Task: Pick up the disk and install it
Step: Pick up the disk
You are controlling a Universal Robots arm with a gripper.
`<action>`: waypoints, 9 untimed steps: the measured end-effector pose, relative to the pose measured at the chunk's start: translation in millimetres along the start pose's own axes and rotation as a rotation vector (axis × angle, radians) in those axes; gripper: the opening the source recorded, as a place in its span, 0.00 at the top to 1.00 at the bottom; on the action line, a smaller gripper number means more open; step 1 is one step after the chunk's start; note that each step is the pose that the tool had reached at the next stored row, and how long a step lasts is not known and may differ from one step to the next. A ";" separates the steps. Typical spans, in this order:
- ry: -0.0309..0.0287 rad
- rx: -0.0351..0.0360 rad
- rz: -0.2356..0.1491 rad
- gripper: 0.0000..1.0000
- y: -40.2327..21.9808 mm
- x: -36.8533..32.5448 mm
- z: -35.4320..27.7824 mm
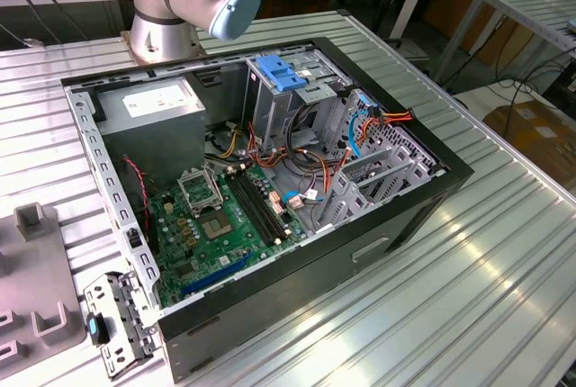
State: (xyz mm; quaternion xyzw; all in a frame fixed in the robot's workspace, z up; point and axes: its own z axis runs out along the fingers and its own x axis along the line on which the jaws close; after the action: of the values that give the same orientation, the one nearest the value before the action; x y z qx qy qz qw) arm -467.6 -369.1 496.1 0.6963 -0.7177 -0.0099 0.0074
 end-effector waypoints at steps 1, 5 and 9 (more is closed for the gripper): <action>0.0000 0.0001 0.000 0.63 0.0 0.0 0.0; 0.0001 -0.0001 0.000 0.63 0.0 0.0 -0.2; 0.0002 -0.0003 0.000 0.63 -1.0 0.0 -0.3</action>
State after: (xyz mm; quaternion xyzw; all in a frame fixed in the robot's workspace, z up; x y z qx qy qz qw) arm -466.5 -369.1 496.4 0.6963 -0.7177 -0.0100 0.0075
